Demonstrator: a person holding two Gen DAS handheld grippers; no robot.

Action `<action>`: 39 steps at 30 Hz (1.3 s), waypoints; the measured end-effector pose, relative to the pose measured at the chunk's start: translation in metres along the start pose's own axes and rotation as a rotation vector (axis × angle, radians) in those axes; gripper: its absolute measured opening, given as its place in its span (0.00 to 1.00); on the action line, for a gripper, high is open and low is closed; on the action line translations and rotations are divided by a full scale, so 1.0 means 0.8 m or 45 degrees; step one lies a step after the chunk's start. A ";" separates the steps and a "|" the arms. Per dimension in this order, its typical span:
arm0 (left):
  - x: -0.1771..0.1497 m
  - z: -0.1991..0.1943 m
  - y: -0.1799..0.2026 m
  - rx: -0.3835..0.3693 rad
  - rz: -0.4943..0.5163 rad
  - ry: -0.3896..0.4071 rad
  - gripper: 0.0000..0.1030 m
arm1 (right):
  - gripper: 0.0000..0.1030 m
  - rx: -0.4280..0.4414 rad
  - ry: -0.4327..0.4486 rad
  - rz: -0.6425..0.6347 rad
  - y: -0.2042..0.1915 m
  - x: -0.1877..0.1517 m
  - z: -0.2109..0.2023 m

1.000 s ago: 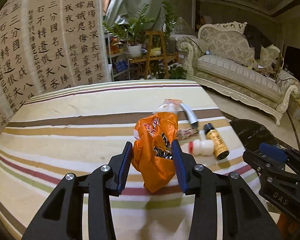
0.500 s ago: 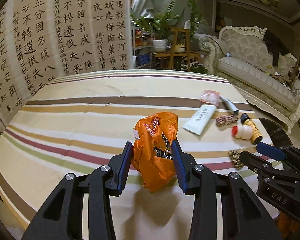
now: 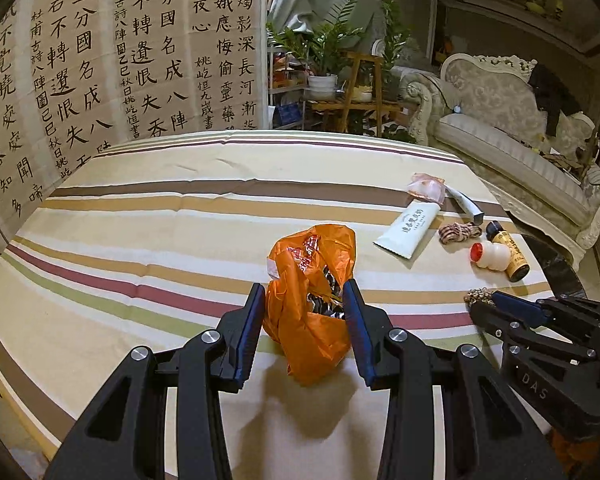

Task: Collect trash
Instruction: 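Grasp the gold mesh scrubber with the right gripper while the left holds the orange bag, then carry the orange bag and scrubber over the bin and open both grippers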

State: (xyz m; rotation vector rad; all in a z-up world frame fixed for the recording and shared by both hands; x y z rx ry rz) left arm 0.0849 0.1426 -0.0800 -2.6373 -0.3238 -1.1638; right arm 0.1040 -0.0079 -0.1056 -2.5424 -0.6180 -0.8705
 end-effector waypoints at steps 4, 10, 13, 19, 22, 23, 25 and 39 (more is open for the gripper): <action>0.000 -0.007 0.010 -0.021 0.002 0.013 0.39 | 0.20 -0.009 0.056 0.006 0.003 0.004 -0.021; -0.001 -0.025 0.039 -0.089 0.010 0.041 0.39 | 0.20 -0.078 0.137 0.037 0.030 0.006 -0.058; 0.001 -0.036 0.057 -0.125 0.020 0.060 0.39 | 0.20 -0.127 0.177 0.067 0.052 0.004 -0.079; 0.006 -0.057 0.103 -0.210 0.057 0.091 0.39 | 0.20 -0.212 0.249 0.144 0.100 -0.001 -0.116; 0.005 -0.065 0.130 -0.247 0.089 0.105 0.39 | 0.20 -0.249 0.275 0.176 0.123 -0.007 -0.132; 0.005 -0.069 0.141 -0.264 0.100 0.110 0.39 | 0.20 -0.261 0.282 0.184 0.129 -0.008 -0.136; 0.005 -0.075 0.158 -0.285 0.120 0.120 0.39 | 0.20 -0.282 0.297 0.208 0.144 -0.013 -0.145; 0.010 -0.087 0.249 -0.353 0.243 0.170 0.39 | 0.20 -0.378 0.354 0.317 0.215 -0.035 -0.174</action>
Point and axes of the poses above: each gripper's, at about its wrist camera, not at the fingertips, and z roughly the way its jaws point, y to its right, x to its top, the point moved 8 cm from there along z, roughly the way its jaws point, and after that the axes turned 13 degrees about x, right-handed, at the moved point
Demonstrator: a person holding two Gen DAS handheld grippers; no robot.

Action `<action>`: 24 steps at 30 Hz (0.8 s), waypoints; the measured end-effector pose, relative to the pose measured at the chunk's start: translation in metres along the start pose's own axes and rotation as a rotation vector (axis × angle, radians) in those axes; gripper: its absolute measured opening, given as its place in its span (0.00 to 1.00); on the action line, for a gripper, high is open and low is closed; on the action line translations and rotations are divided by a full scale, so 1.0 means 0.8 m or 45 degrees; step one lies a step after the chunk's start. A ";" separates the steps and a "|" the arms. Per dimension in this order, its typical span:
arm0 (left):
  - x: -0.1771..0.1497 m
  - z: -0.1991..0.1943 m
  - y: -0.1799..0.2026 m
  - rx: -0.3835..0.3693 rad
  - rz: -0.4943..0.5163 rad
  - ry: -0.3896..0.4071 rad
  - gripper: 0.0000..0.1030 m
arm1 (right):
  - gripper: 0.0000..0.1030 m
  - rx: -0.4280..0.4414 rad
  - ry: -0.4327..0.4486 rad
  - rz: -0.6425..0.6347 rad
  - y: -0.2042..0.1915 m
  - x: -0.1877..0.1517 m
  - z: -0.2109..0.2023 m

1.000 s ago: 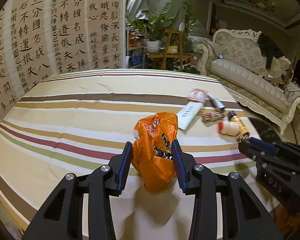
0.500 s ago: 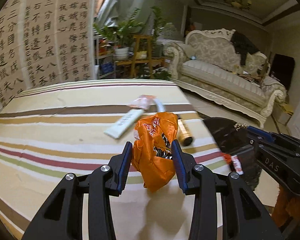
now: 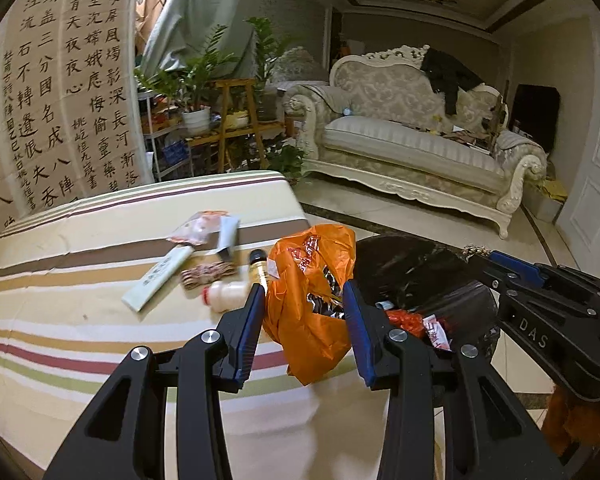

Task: Collect trash
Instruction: 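Carry the orange bag and scrubber over the bin and open both grippers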

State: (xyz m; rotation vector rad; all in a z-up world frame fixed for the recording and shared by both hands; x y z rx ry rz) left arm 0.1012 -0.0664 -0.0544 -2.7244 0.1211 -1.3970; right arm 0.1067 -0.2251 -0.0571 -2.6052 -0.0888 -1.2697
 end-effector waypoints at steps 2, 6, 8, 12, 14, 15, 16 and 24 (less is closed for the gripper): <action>0.001 0.005 0.007 -0.005 0.009 -0.004 0.39 | 0.20 -0.009 -0.002 0.010 0.009 -0.001 0.003; 0.005 0.015 0.022 -0.001 0.030 -0.002 0.39 | 0.20 -0.019 -0.009 0.027 0.026 0.000 0.009; 0.007 0.022 0.030 0.004 0.043 -0.004 0.39 | 0.20 -0.024 -0.010 0.039 0.033 0.000 0.012; 0.009 0.032 0.044 0.005 0.061 -0.013 0.39 | 0.20 -0.031 -0.014 0.059 0.044 0.001 0.020; 0.011 0.038 0.051 0.009 0.072 -0.018 0.39 | 0.20 -0.035 -0.020 0.065 0.049 0.000 0.025; 0.011 0.041 0.054 0.010 0.078 -0.022 0.40 | 0.20 -0.036 -0.021 0.067 0.050 0.000 0.027; 0.012 0.046 0.058 0.014 0.085 -0.031 0.40 | 0.20 -0.039 -0.023 0.072 0.053 0.001 0.030; 0.014 0.064 0.076 0.029 0.102 -0.062 0.40 | 0.21 -0.050 -0.036 0.096 0.069 0.005 0.044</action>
Point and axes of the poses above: each gripper's, at about its wrist camera, not at the fingertips, and z roughly the way its jaws point, y to its right, x to its top, the point moved 8 cm from there along z, roughly the way its jaws point, and after that the axes turned 13 degrees about x, right-handed, at the moved point
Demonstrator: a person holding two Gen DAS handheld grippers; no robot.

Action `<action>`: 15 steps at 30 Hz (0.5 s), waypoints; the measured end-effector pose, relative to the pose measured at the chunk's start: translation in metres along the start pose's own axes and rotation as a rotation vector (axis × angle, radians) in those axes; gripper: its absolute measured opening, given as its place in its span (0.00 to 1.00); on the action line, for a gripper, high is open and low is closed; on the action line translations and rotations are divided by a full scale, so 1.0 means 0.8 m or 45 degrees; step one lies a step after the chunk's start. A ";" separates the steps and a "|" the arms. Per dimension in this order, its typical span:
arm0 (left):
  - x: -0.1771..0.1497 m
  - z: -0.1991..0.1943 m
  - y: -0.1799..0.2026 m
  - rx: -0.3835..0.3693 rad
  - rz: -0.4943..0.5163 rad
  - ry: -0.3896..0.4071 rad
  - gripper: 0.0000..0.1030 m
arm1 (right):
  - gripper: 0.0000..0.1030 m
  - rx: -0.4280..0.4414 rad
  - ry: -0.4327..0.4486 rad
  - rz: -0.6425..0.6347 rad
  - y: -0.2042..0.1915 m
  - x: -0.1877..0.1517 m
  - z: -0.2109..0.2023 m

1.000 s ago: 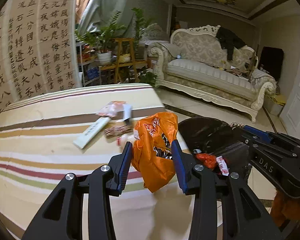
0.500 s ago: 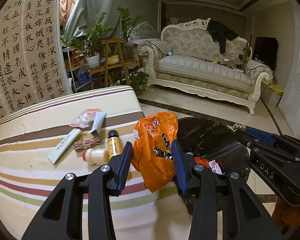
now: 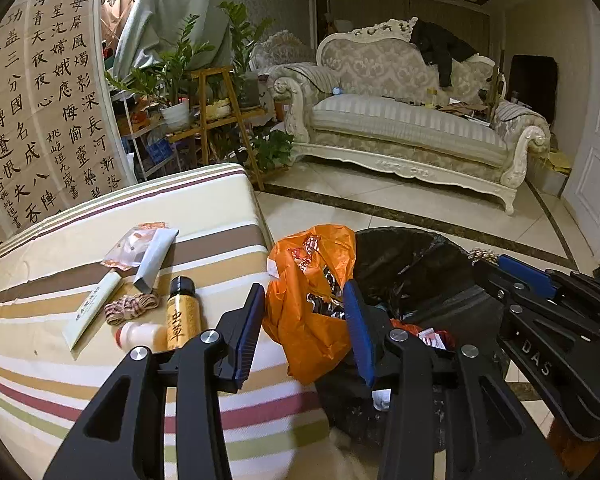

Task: Collect trash
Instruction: 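Carry the orange bag and scrubber over the bin and open both grippers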

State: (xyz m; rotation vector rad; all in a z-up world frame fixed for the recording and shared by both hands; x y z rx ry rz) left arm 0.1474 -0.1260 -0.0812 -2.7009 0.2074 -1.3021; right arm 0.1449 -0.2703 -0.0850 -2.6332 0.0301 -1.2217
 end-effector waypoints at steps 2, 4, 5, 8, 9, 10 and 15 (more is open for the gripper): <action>0.001 0.005 0.002 -0.001 -0.007 -0.017 0.41 | 0.22 0.001 0.000 0.006 0.002 0.000 0.002; 0.001 0.008 0.003 0.000 -0.017 -0.034 0.45 | 0.24 -0.001 -0.005 0.013 0.005 0.000 0.004; 0.000 0.008 0.003 0.000 -0.020 -0.037 0.52 | 0.27 -0.006 -0.008 0.014 0.006 -0.001 0.005; 0.001 0.008 -0.001 0.003 -0.039 -0.039 0.63 | 0.28 -0.008 -0.012 0.015 0.007 -0.002 0.006; 0.002 0.008 -0.002 0.003 -0.042 -0.039 0.63 | 0.29 -0.012 -0.011 0.014 0.006 -0.002 0.006; 0.001 0.007 -0.002 0.007 -0.045 -0.039 0.65 | 0.29 -0.013 -0.011 0.014 0.008 -0.002 0.006; 0.005 0.005 -0.008 0.037 -0.047 -0.023 0.70 | 0.39 -0.015 0.001 0.014 0.007 -0.001 0.003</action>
Point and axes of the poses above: each gripper's, at about its wrist camera, not at the fingertips, and z roughly the way its jaws point, y to its right, x to its top, the point moved 8 cm from there along z, roughly the way its jaws point, and after that the axes turned 13 degrees about x, right-handed, at the moved point
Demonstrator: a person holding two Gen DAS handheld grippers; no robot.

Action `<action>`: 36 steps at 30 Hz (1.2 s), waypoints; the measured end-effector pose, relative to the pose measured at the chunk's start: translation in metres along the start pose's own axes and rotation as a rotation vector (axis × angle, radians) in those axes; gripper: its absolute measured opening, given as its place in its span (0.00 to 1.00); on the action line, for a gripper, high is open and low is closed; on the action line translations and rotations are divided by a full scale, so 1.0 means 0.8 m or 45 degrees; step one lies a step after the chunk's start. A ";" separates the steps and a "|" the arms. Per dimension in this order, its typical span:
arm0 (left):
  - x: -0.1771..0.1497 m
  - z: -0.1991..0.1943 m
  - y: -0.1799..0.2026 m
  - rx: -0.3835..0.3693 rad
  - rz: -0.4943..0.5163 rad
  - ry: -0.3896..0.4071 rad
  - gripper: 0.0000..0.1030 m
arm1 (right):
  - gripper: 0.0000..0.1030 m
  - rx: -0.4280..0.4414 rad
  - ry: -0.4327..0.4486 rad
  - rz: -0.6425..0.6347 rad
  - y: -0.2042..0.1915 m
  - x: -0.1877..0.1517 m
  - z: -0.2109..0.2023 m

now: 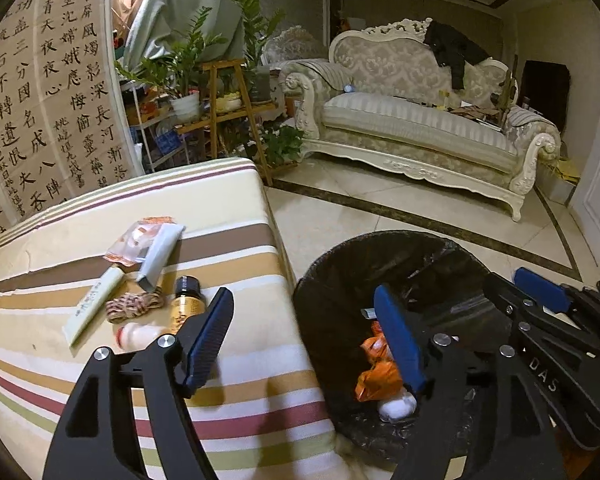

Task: Collect trash
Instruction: 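Carry the orange bag and scrubber over the bin and open both grippers, then grasp the white yogurt bottle on the table with the left gripper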

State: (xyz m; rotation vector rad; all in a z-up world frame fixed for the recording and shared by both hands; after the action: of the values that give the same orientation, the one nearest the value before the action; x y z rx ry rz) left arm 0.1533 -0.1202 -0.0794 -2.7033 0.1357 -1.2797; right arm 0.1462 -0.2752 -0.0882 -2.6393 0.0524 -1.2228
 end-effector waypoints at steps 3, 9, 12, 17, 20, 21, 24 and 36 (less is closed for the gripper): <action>0.001 -0.003 -0.012 0.015 -0.014 0.006 0.71 | 0.39 0.002 0.004 -0.011 -0.005 0.001 -0.002; -0.004 -0.003 -0.049 0.049 -0.080 -0.027 0.71 | 0.41 0.031 0.000 -0.025 -0.025 0.003 -0.002; -0.008 -0.001 -0.066 0.086 -0.102 -0.041 0.71 | 0.41 0.059 -0.009 -0.053 -0.044 0.002 0.002; -0.022 0.010 -0.100 0.131 -0.149 -0.098 0.72 | 0.42 0.107 -0.026 -0.076 -0.069 -0.002 0.008; -0.030 0.013 -0.118 0.156 -0.180 -0.123 0.72 | 0.42 0.137 -0.045 -0.085 -0.084 -0.006 0.013; -0.032 0.015 -0.123 0.160 -0.193 -0.133 0.72 | 0.42 0.145 -0.051 -0.093 -0.089 -0.007 0.015; -0.036 0.020 -0.131 0.163 -0.223 -0.161 0.72 | 0.42 0.164 -0.063 -0.113 -0.102 -0.010 0.019; -0.046 0.036 -0.144 0.160 -0.255 -0.246 0.72 | 0.42 0.193 -0.087 -0.121 -0.117 -0.016 0.022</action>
State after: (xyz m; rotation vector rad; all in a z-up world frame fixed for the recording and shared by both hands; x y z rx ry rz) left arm 0.1548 0.0010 -0.1055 -2.7666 -0.2343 -1.0244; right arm 0.1454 -0.1794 -0.0879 -2.5742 -0.1726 -1.1166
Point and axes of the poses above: each gripper's, at about its wrist camera, not at the fingertips, and z roughly the way its jaws point, y to its right, x to its top, the point moved 8 cm from there along z, roughly the way its jaws point, and after that the axes turned 13 degrees about x, right-handed, at the moved point
